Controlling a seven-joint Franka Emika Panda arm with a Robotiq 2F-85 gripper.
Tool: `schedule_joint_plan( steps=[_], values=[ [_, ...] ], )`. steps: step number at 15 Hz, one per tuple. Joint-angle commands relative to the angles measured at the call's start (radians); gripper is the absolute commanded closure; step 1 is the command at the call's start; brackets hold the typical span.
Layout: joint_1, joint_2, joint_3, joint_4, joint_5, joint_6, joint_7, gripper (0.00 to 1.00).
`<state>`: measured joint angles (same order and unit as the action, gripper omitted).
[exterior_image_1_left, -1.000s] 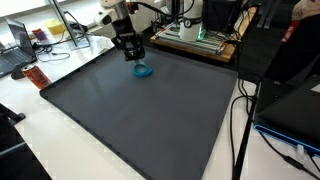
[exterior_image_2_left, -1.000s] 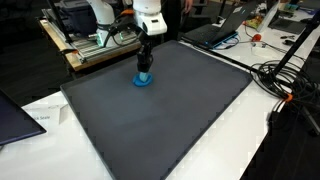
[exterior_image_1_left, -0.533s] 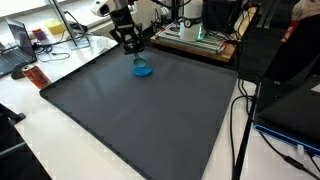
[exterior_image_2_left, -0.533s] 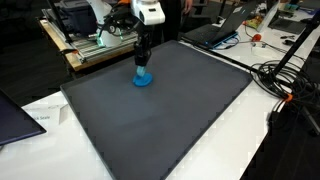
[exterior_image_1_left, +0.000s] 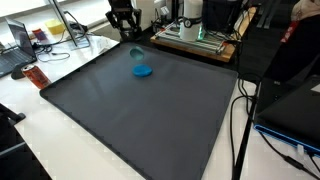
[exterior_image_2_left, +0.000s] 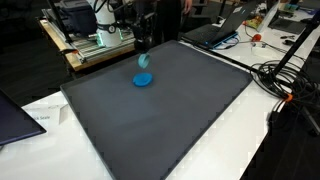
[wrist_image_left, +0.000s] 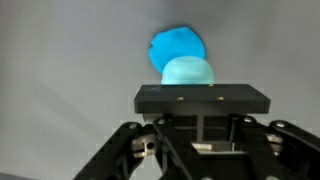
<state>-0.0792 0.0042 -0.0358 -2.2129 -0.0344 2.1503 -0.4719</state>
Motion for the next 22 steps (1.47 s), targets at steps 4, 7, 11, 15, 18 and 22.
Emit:
schedule_joint_plan(
  steps=[4, 7, 11, 15, 18, 22],
  values=[
    [0.045, -0.078, 0.024, 0.001, -0.144, -0.036, 0.295, 0.77],
    [0.062, -0.085, 0.043, 0.011, -0.184, -0.071, 0.396, 0.77],
    [0.082, -0.081, 0.070, 0.035, -0.231, -0.108, 0.529, 0.77],
    [0.095, -0.068, 0.090, 0.067, -0.268, -0.129, 0.646, 0.77],
    [0.100, -0.051, 0.100, 0.093, -0.287, -0.141, 0.727, 0.77],
    [0.106, -0.027, 0.107, 0.138, -0.304, -0.183, 0.828, 0.77]
  ],
)
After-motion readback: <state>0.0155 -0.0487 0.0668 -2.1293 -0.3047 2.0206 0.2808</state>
